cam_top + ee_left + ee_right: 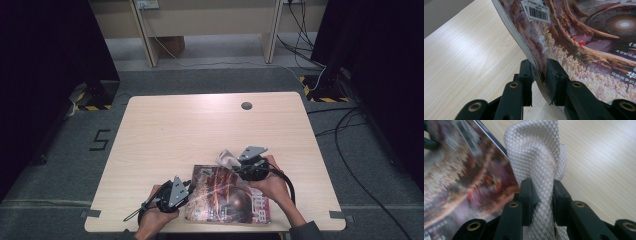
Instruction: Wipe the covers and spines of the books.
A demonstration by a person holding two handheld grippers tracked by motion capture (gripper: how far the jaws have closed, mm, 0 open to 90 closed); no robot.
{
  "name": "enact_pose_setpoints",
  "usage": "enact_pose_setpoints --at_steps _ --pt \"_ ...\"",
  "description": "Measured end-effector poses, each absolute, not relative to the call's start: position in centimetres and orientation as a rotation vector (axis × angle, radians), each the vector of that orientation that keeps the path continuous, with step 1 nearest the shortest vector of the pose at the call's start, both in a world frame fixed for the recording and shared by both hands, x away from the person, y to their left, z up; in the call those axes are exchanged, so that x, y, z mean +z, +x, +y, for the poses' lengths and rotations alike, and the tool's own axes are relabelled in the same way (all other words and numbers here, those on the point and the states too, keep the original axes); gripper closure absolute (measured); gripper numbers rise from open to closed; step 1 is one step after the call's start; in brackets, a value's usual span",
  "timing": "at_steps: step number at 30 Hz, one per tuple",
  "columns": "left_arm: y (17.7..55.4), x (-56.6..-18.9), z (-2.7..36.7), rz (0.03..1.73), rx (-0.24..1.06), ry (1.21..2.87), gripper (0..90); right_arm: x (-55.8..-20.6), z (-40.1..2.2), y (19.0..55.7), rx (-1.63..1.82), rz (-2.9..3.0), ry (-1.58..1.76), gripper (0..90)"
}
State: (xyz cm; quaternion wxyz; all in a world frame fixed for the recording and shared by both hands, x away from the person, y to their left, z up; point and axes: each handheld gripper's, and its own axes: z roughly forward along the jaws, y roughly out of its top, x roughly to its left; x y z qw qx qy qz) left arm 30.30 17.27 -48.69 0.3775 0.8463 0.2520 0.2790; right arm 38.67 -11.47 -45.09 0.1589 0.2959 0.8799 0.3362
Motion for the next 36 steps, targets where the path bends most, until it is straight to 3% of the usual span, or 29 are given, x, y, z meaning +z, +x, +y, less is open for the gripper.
enact_pose_setpoints --at_steps 25,36 --pt "30.2 -48.7 17.3 0.641 0.718 2.159 74.7 -47.8 -19.2 40.2 0.728 2.486 1.078 73.3" --pt "30.3 -48.7 17.2 0.641 0.722 2.162 74.4 -47.5 -18.0 39.7 0.797 2.505 0.995 73.5"
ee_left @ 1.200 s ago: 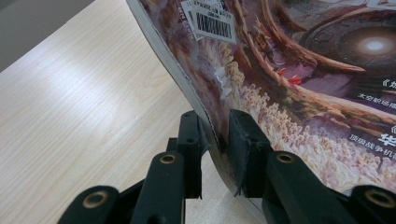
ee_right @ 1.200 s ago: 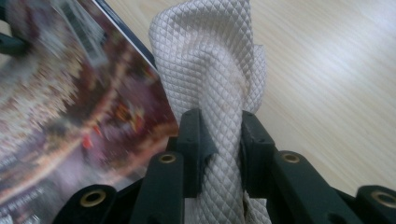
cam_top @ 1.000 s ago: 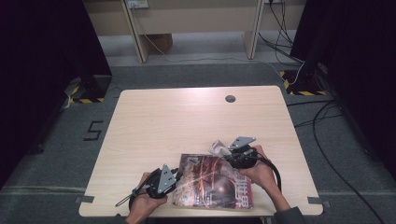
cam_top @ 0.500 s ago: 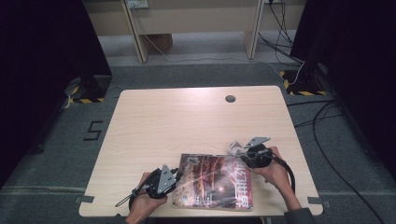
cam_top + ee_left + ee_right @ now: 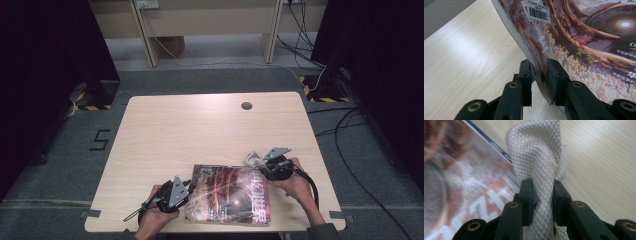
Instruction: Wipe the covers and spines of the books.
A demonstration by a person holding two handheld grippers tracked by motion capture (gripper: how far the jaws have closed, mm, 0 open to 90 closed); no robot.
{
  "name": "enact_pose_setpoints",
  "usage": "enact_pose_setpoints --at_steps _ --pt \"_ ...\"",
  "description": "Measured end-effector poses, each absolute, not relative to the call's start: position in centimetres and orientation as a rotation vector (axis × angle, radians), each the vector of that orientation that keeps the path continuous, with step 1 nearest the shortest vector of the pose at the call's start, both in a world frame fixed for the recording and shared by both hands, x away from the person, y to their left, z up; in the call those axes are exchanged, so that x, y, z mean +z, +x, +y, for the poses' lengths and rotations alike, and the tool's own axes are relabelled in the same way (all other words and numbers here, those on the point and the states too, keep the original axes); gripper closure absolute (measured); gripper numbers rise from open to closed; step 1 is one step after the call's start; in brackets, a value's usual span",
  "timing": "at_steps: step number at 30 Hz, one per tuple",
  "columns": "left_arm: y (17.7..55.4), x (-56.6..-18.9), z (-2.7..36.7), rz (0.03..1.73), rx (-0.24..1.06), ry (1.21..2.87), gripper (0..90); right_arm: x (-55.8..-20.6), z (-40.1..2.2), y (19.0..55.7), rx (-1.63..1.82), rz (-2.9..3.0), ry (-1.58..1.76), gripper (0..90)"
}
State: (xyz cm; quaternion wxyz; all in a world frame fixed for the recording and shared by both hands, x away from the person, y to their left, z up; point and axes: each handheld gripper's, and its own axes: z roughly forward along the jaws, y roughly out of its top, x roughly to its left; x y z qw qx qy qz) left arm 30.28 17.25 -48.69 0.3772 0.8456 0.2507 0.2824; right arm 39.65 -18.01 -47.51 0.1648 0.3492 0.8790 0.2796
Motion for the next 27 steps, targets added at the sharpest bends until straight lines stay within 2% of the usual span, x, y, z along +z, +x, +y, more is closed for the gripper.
enact_pose_setpoints --at_steps 5,16,27 --pt "30.3 -48.6 17.2 0.635 0.725 2.162 74.4 -47.2 -17.4 39.6 0.791 2.508 0.974 73.1" --pt "30.3 -48.6 17.2 0.64 0.722 2.162 74.1 -48.4 -20.6 40.7 0.682 2.474 1.095 73.3" --pt "30.3 -48.7 17.3 0.643 0.718 2.165 73.9 -47.8 -19.7 40.2 0.717 2.485 1.028 74.6"
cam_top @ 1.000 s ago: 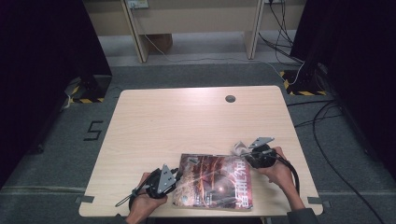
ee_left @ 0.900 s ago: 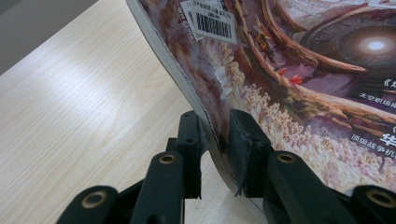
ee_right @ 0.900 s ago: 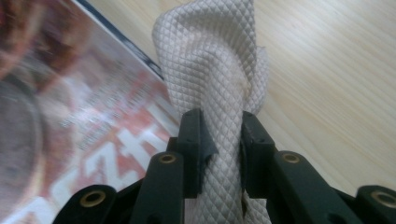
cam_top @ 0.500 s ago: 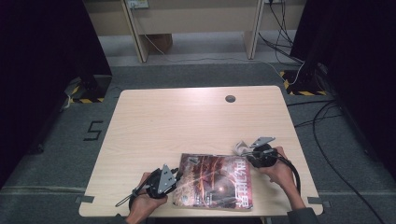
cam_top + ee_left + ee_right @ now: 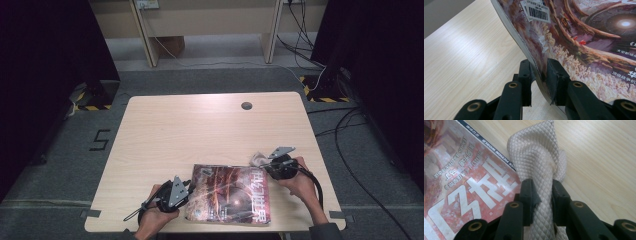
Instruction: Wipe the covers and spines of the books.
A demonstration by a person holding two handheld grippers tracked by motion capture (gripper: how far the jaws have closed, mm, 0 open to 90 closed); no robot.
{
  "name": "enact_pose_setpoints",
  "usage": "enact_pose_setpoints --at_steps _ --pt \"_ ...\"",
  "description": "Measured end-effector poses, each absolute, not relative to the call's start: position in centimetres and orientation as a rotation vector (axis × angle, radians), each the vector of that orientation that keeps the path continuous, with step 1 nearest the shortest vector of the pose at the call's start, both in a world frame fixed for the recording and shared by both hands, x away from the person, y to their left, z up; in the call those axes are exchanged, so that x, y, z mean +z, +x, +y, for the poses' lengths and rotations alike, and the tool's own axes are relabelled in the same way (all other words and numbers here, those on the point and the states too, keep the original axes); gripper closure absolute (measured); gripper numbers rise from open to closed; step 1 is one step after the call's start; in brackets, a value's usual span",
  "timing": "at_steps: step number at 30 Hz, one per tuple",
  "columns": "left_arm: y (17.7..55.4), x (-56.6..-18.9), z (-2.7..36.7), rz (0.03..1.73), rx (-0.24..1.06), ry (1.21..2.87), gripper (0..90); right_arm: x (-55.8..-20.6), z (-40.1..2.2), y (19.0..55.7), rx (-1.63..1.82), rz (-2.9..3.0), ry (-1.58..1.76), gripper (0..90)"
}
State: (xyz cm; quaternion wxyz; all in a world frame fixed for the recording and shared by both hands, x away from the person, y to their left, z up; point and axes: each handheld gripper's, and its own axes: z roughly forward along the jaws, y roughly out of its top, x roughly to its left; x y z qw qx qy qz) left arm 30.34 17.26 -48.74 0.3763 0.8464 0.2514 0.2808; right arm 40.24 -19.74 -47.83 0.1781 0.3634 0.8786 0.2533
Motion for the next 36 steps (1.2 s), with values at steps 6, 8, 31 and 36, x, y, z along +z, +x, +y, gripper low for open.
enact_pose_setpoints --at_steps 6,8,31,36 --pt "30.4 -48.8 17.3 0.643 0.72 2.166 73.8 -47.5 -19.2 40.0 0.815 2.5 1.02 75.0" --pt "30.4 -48.7 17.2 0.638 0.725 2.169 73.8 -47.4 -18.5 39.9 0.841 2.505 1.008 74.9" --pt "30.4 -48.8 17.2 0.645 0.725 2.172 73.5 -45.1 -11.6 39.2 0.91 2.537 0.807 74.3" --pt "30.4 -48.8 17.2 0.645 0.722 2.172 73.4 -44.5 -9.8 38.8 0.947 2.533 0.749 73.9"
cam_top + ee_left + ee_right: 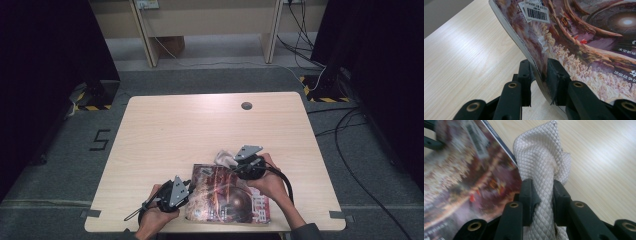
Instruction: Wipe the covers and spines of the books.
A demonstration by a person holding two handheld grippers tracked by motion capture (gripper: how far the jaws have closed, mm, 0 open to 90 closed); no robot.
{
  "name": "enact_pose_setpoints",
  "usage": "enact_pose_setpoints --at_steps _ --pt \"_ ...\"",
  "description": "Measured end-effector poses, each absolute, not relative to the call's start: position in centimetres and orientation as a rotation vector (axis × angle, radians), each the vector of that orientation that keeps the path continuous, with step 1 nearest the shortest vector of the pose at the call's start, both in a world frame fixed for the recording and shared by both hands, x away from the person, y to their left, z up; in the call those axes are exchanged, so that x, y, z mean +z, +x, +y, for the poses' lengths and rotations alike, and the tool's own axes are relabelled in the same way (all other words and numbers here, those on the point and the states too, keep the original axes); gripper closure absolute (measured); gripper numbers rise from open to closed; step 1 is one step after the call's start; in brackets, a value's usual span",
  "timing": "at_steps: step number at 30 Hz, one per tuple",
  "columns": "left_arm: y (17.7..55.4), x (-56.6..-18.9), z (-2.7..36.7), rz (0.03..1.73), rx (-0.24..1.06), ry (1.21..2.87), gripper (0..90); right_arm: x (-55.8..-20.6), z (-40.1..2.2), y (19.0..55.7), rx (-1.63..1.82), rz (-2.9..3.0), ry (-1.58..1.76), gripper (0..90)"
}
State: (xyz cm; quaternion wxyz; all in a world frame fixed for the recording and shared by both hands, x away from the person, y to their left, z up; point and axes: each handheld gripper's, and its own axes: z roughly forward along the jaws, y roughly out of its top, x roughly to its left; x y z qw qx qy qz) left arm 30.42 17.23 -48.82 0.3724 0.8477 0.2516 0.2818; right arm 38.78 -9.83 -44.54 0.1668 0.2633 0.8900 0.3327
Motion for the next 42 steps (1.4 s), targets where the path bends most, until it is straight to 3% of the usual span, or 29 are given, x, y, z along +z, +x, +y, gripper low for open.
enact_pose_setpoints --at_steps 6,19,42 --pt "30.4 -48.8 17.2 0.64 0.725 2.171 73.3 -44.5 -9.3 38.5 0.906 2.527 0.735 73.8" --pt "30.4 -48.7 17.2 0.64 0.726 2.169 73.0 -45.7 -13.1 39.4 0.839 2.525 0.87 73.8" --pt "30.5 -49.0 17.3 0.651 0.722 2.18 71.8 -43.5 -5.4 38.8 0.937 2.549 0.656 73.9"
